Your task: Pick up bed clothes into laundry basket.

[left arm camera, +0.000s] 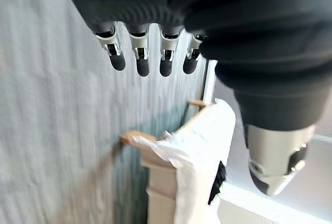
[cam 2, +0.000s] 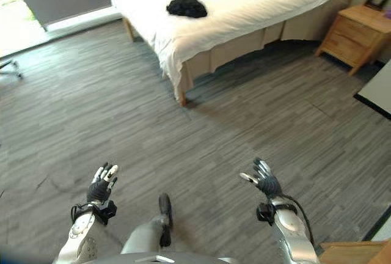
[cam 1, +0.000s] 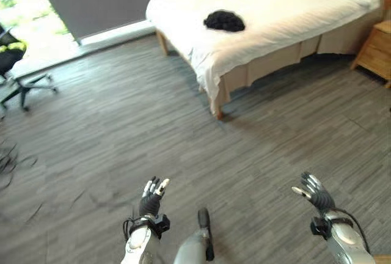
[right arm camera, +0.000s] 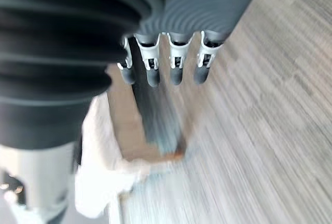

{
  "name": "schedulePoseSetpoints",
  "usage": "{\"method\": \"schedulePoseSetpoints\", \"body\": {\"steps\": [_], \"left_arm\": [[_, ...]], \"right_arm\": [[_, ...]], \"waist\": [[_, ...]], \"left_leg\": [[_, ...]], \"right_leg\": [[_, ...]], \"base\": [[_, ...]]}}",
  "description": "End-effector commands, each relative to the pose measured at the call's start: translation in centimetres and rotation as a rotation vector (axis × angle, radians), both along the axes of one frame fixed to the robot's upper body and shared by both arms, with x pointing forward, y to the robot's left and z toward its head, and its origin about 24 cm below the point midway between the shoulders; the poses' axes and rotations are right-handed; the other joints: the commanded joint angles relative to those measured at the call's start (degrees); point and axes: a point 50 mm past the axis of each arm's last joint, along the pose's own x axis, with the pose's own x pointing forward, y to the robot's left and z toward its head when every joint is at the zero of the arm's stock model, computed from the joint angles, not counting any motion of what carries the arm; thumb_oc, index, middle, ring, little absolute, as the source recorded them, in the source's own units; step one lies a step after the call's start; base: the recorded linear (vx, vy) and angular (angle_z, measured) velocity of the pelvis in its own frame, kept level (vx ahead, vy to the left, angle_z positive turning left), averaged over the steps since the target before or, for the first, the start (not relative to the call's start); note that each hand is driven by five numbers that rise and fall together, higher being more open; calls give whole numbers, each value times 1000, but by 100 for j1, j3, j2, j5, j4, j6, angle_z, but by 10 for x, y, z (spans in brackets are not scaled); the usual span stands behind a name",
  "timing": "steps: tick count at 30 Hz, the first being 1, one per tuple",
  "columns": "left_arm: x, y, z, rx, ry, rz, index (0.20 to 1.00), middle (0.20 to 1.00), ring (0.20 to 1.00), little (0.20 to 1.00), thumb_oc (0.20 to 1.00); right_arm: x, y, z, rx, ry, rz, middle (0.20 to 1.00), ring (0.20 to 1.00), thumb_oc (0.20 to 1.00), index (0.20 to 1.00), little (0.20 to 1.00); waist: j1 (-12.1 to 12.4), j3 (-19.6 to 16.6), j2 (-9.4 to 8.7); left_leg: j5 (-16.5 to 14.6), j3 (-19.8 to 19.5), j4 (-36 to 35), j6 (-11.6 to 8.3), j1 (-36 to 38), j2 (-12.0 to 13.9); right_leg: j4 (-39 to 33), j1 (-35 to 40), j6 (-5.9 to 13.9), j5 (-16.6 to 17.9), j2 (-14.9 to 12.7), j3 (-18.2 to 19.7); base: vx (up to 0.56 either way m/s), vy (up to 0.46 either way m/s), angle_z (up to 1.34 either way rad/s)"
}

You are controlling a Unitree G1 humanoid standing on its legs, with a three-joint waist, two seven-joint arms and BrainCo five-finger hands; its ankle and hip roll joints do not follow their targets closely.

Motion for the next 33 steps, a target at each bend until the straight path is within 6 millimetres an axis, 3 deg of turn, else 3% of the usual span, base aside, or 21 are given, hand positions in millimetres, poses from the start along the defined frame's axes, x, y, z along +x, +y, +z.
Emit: {"method": "schedulePoseSetpoints", "body": {"steps": [1, 2, 3, 4, 5, 6, 8, 11, 13, 14, 16, 18, 21, 22, 24, 25, 27, 28, 29, 31, 33], "left_arm": [[21, 11, 32, 52, -158, -11, 1000, 1000, 1000, 1000, 1000], [22, 13, 34, 63, -164, -9, 1000, 1000, 1000, 1000, 1000], [23, 16, 38, 92, -175, -10, 1000, 1000, 1000, 1000, 1000], [23, 16, 38, 92, -176, -10, 1000, 1000, 1000, 1000, 1000], [25, 23, 45, 146, -186, -21, 1000, 1000, 1000, 1000, 1000], [23, 27, 46, 167, -181, -13, 1000, 1000, 1000, 1000, 1000], [18, 34, 43, 183, -155, 14, 1000, 1000, 1000, 1000, 1000], [13, 40, 41, 175, -140, 35, 1000, 1000, 1000, 1000, 1000], [11, 39, 37, 174, -124, 33, 1000, 1000, 1000, 1000, 1000], [10, 38, 35, 166, -118, 35, 1000, 1000, 1000, 1000, 1000], [14, 37, 35, 174, -127, 20, 1000, 1000, 1000, 1000, 1000], [15, 35, 36, 178, -134, 7, 1000, 1000, 1000, 1000, 1000], [20, 26, 35, 154, -145, -16, 1000, 1000, 1000, 1000, 1000], [21, 23, 35, 136, -149, -11, 1000, 1000, 1000, 1000, 1000], [25, 15, 36, 55, -174, -2, 1000, 1000, 1000, 1000, 1000], [31, 7, 40, 30, -196, -32, 1000, 1000, 1000, 1000, 1000], [32, 1, 39, -1, -198, -32, 1000, 1000, 1000, 1000, 1000], [32, 1, 39, -1, -198, -32, 1000, 1000, 1000, 1000, 1000], [29, -1, 35, -21, -178, -29, 1000, 1000, 1000, 1000, 1000], [25, 0, 31, -15, -158, -32, 1000, 1000, 1000, 1000, 1000], [20, 3, 27, 1, -133, -23, 1000, 1000, 1000, 1000, 1000]], "right_arm": [[31, 15, 29, 12, -181, 55, 1000, 1000, 1000, 1000, 1000], [34, 19, 30, 28, -189, 62, 1000, 1000, 1000, 1000, 1000], [38, 24, 32, 46, -207, 79, 1000, 1000, 1000, 1000, 1000], [38, 24, 32, 46, -207, 79, 1000, 1000, 1000, 1000, 1000], [43, 29, 33, 28, -209, 97, 1000, 1000, 1000, 1000, 1000], [45, 32, 33, 54, -214, 93, 1000, 1000, 1000, 1000, 1000], [45, 40, 31, 110, -212, 93, 1000, 1000, 1000, 1000, 1000], [43, 43, 29, 152, -203, 103, 1000, 1000, 1000, 1000, 1000], [40, 42, 24, 158, -182, 94, 1000, 1000, 1000, 1000, 1000], [39, 41, 23, 154, -174, 87, 1000, 1000, 1000, 1000, 1000], [37, 38, 23, 150, -172, 84, 1000, 1000, 1000, 1000, 1000], [35, 36, 23, 135, -169, 86, 1000, 1000, 1000, 1000, 1000], [36, 34, 24, 123, -173, 98, 1000, 1000, 1000, 1000, 1000], [38, 32, 25, 112, -175, 98, 1000, 1000, 1000, 1000, 1000], [45, 30, 32, 112, -208, 104, 1000, 1000, 1000, 1000, 1000], [48, 21, 40, 64, -234, 103, 1000, 1000, 1000, 1000, 1000], [48, 13, 46, 30, -245, 91, 1000, 1000, 1000, 1000, 1000], [48, 13, 46, 30, -245, 91, 1000, 1000, 1000, 1000, 1000], [48, 8, 47, -4, -239, 83, 1000, 1000, 1000, 1000, 1000], [46, 6, 46, 2, -236, 60, 1000, 1000, 1000, 1000, 1000], [43, 7, 42, -10, -218, 69, 1000, 1000, 1000, 1000, 1000]], "waist": [[206, -57, -91], [227, -52, -72], [210, 0, -104], [230, -14, -89], [175, 175, 62], [131, 243, 139], [25, 328, 145], [-88, 405, 198], [-196, 442, 158], [-282, 448, 129], [-375, 411, 47], [-362, 368, 42], [-423, 177, 8], [-412, 157, 53], [-422, 171, 102], [-363, 275, 23], [-217, 420, -82], [-216, 427, -78], [-86, 467, -174], [-35, 450, -176], [68, 432, -98]], "left_leg": [[65, -1, -50, -940, 234, 466], [-8, 58, -80, -859, 311, 433], [-112, 116, -138, -741, 444, 289], [-100, 132, -146, -740, 430, 311], [-302, 180, -425, -455, 927, 93], [-374, 232, -584, -411, 1140, 85], [-463, 237, -870, -407, 1522, 17], [-642, 262, -994, -526, 1798, 51], [-780, 212, -994, -619, 1934, 8], [-895, 137, -994, -681, 2045, -46], [-1072, 50, -994, -815, 2233, -56], [-1195, 16, -994, -886, 2403, -2], [-1425, -232, -880, -976, 2784, 179], [-1474, -220, -623, -1006, 2786, 299], [-1203, -290, 637, -1085, 2382, 561], [-804, -345, 2165, -1154, 1746, 680], [-715, -510, 3007, -1157, 1256, 603], [-720, -512, 3011, -1158, 1263, 608], [-850, -263, 2573, -1082, 755, 676], [-864, -62, 1751, -1040, 556, 721], [-657, -163, 774, -1049, 530, 530]], "right_leg": [[38, -859, 360, 789, -735, -233], [479, -1156, 378, 1053, -799, -142], [1098, -1447, 447, 1551, -922, -55], [1094, -1479, 445, 1571, -904, -30], [2503, -2163, 299, 2356, -1157, -317], [2770, -2455, 282, 2389, -1233, -490], [2866, -2841, 250, 2019, -1508, -917], [1970, -3276, 238, 1578, -1318, -1526], [822, -3482, 319, 1611, -1046, -1550], [103, -3580, 404, 1777, -822, -1445], [-915, -3669, 564, 2158, -658, -1384], [-999, -3656, 614, 2262, -661, -1653], [-552, -3588, 444, 2149, -635, -1500], [-452, -3522, 390, 2050, -599, -1562], [-431, -3306, 154, 1836, -490, -1611], [-536, -2939, -122, 1588, -382, -1658], [-719, -2498, -311, 1348, -278, -1669], [-723, -2487, -312, 1349, -274, -1670], [-875, -2140, -228, 1228, -312, -1650], [-926, -1994, -137, 1164, -308, -1627], [-933, -1847, -62, 1041, -268, -1536]], "base": [[366, 257, -66], [297, 273, -58], [166, 193, -35], [366, 468, -9], [359, 460, 1], [476, 534, -1], [324, 197, 7], [318, 48, 40], [350, -60, -8], [371, -90, 1], [482, -129, 42], [433, -156, 48], [475, -245, 34], [352, -236, 65], [361, -344, 31], [380, -427, 5], [358, -342, 27], [478, -215, 8], [390, -80, -28], [426, -15, -50], [488, 138, -56]]}}
